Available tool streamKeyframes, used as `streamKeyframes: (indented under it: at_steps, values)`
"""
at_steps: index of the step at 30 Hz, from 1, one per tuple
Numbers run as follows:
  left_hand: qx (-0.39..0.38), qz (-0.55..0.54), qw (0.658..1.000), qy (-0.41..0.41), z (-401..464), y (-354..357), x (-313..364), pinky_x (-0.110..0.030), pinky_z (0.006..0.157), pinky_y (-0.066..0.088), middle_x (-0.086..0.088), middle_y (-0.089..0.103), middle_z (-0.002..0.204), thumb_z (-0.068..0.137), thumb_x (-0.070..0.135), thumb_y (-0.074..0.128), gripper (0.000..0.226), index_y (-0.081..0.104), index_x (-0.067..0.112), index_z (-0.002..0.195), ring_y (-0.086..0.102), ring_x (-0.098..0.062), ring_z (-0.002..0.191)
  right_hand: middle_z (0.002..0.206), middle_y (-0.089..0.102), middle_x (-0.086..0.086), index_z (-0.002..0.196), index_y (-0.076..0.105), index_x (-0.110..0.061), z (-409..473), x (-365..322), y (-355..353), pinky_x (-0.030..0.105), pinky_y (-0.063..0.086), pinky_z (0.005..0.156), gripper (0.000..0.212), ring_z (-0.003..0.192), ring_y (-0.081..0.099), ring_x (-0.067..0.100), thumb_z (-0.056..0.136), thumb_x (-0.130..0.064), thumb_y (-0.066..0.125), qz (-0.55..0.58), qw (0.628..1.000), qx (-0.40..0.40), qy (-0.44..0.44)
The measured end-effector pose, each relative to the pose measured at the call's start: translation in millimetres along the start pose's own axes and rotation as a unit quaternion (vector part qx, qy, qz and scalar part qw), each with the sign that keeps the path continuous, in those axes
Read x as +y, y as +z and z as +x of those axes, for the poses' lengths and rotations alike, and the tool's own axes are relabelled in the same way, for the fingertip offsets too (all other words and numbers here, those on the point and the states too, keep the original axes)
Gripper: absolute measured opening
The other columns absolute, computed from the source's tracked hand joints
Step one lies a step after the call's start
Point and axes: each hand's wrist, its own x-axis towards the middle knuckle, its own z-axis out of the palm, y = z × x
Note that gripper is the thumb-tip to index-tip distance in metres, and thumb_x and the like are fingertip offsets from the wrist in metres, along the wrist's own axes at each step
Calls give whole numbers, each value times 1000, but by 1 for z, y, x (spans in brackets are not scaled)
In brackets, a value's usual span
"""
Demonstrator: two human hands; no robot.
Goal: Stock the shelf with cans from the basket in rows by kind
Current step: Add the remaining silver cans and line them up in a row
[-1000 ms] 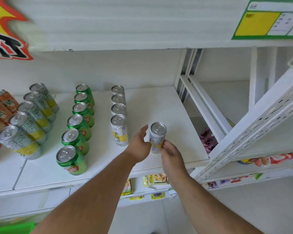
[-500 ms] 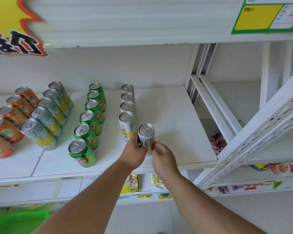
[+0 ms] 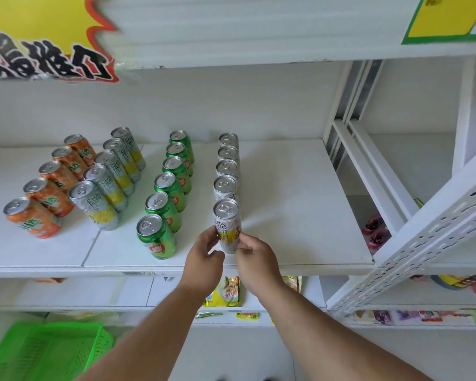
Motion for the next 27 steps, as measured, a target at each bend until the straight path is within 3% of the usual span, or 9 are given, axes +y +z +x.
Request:
streamKeyframes:
  at_steps: [2,7,10,12,13,16,20,24,27]
  values:
    - [-19,2,1000,4,4,-6,-2,-27,109,38,18,62,134,80,-14,44,74,53,28,141,51,6,128,99,75,8,112,73,-18,0,1,5,33,53,78,30,86,63,26,96,-15,48,-1,1000,-8,-3]
    - [-57,-6,998,11,12,-13,8,-23,109,34,20,57,139,82,-13,44,77,49,30,146,48,8,130,110,75,-8,122,75,-23,1,-1,7,25,52,82,33,94,67,12,100,-17,51,22,1000,-11,13]
    - [-3,-8,1000,-19,7,-12,7,-23,109,32,18,51,140,89,-10,46,69,43,25,149,45,2,132,112,69,-13,114,71,-23,10,3,1,22,44,84,26,104,63,9,97,-16,53,36,998,47,20]
    - [25,2,999,-26,-1,-10,0,-24,110,33,13,52,140,91,-6,47,65,41,22,150,46,-4,134,106,55,-15,113,54,-33,18,4,-3,23,39,85,24,105,52,13,99,-14,49,48,998,21,20]
    - [15,4,1000,-25,-4,-8,-3,-25,110,33,13,53,138,92,-6,48,64,43,23,149,46,-4,134,109,53,-15,119,52,-34,22,4,-3,23,38,87,27,110,51,14,101,-15,48,57,998,0,20]
    - [-27,0,999,-20,-6,-6,-6,-27,116,33,21,56,132,93,-5,48,62,48,31,144,48,0,133,143,55,-11,149,54,-22,27,1,-2,20,34,103,41,135,50,8,109,-25,46,82,996,-26,18]
    - [-52,-2,999,-3,2,-9,-9,-31,120,30,23,57,137,92,-7,47,65,49,30,145,46,10,131,147,60,-9,145,59,-27,27,4,4,23,38,108,41,134,53,8,110,-38,42,82,996,-25,7]
    - [-74,8,997,-1,11,-15,-11,-36,122,27,22,55,141,89,-4,46,70,46,31,148,43,8,135,149,58,-8,146,59,-27,28,4,7,30,38,118,44,138,52,10,109,-42,40,63,998,-15,8]
    - [-91,21,996,3,18,-17,-7,-37,122,27,24,55,141,85,2,46,70,46,34,148,43,6,135,148,60,-7,145,60,-26,28,2,9,29,39,115,43,136,53,10,109,-41,40,59,998,-6,0]
